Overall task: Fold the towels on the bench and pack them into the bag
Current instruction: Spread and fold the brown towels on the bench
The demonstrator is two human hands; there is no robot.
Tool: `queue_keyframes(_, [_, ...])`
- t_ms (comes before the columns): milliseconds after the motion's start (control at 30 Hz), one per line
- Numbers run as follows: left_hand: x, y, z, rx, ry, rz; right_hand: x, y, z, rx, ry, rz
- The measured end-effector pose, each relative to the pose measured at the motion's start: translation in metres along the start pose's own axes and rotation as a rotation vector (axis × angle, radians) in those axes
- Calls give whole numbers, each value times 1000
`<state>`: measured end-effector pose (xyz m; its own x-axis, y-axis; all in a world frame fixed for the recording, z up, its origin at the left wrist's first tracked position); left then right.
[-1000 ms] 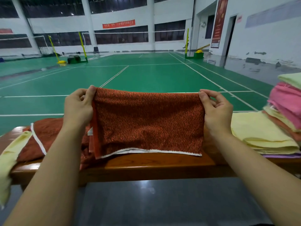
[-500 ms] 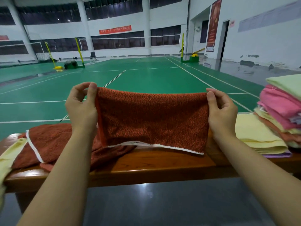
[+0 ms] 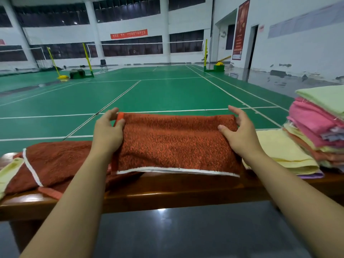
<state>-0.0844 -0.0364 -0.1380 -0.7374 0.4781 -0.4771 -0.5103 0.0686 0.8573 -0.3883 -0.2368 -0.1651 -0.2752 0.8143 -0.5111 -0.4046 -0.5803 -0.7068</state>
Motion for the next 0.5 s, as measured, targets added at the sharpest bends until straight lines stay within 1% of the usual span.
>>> queue_keyframes(33, [2,-12,-4,-49,-43,56,-1,7,-6,79,-39,-37])
queue_keyframes(100, [10,-35,-15,-209,-145,182,5,19,-21,412,-175,-83])
queue_keyframes(133, [14,-43,-18,-340,-191,227,9,22,-25,603,-225,-76])
queue_keyframes(167, [17,-47,-20,-491,-212,244,10,25,-27,725,-216,-53])
queue_keyframes(200, [19,-44,-20,-613,-199,227,9,23,-24,759,-166,-20])
queue_keyframes(233, [21,-35,-22,-663,-167,182,7,19,-22,722,-108,31])
queue_keyframes(267, [23,-24,-26,-642,-145,127,6,16,-21,638,-72,97])
queue_keyframes(300, [27,-13,-33,-604,-151,79,7,12,-24,546,-95,171])
queue_keyframes(333, [32,-5,-42,-582,-204,64,9,8,-31,492,-194,251])
queue_keyframes(400, [53,-2,-70,-613,-392,127,22,7,-56,563,-480,400])
queue_keyframes(433, [69,-4,-84,-680,-473,184,30,12,-67,624,-609,419])
queue_keyframes(467, [84,-7,-95,-776,-515,216,34,17,-74,669,-687,403])
queue_keyframes(500, [99,-9,-104,-872,-522,206,34,21,-78,691,-715,377])
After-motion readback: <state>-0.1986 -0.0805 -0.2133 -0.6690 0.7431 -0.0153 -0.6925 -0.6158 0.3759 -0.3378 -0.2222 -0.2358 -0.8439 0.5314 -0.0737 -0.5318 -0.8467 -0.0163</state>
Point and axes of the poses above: each hand's wrist, its own x-axis away from the middle knuckle, its own z-axis out of the back of the hand, y = z × x, the point moved 3 cm from there along -x, towards the middle knuckle, and after that the axes turned 11 degrees about x, right-handed, at the moved point
